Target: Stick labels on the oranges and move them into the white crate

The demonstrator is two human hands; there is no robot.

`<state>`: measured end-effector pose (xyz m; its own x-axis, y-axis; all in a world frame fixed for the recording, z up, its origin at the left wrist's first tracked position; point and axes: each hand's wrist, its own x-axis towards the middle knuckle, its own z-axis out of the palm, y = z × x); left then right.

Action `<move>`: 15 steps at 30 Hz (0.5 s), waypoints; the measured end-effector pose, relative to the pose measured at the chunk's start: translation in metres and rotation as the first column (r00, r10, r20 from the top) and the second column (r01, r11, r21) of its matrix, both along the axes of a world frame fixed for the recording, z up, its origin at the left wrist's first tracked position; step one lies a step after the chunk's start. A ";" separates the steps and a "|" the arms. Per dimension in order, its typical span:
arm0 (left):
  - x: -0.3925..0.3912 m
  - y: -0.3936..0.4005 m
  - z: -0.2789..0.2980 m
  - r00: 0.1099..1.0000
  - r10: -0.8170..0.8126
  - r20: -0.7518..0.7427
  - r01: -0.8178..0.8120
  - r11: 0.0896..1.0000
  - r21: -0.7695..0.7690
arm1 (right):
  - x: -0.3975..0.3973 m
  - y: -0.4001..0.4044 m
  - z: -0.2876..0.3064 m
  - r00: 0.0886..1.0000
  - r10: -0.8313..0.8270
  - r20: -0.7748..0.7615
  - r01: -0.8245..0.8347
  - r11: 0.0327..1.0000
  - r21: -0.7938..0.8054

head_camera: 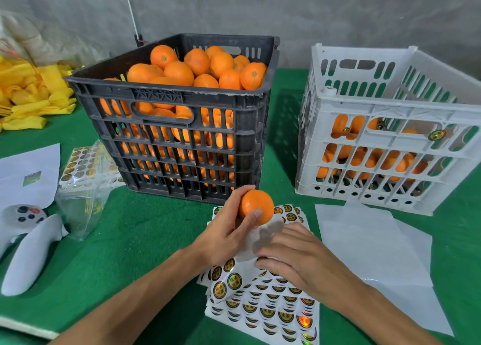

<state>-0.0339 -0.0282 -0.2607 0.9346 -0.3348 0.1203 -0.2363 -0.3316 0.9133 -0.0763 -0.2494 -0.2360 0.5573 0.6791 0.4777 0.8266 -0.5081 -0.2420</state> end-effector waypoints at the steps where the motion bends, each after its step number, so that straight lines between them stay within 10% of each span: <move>1: 0.000 0.000 0.000 1.000 -0.001 -0.001 0.001 1.000 0.003 | 0.000 -0.001 -0.002 0.999 0.003 -0.035 -0.002 1.000 0.019; 7: 0.001 0.001 -0.001 1.000 -0.003 -0.010 0.003 1.000 0.001 | 0.000 -0.002 -0.008 0.994 0.022 -0.107 -0.012 0.996 0.093; 15: 0.003 0.001 -0.003 1.000 -0.006 -0.009 0.006 1.000 0.000 | -0.003 0.000 -0.009 0.951 0.063 0.304 -0.076 0.997 0.031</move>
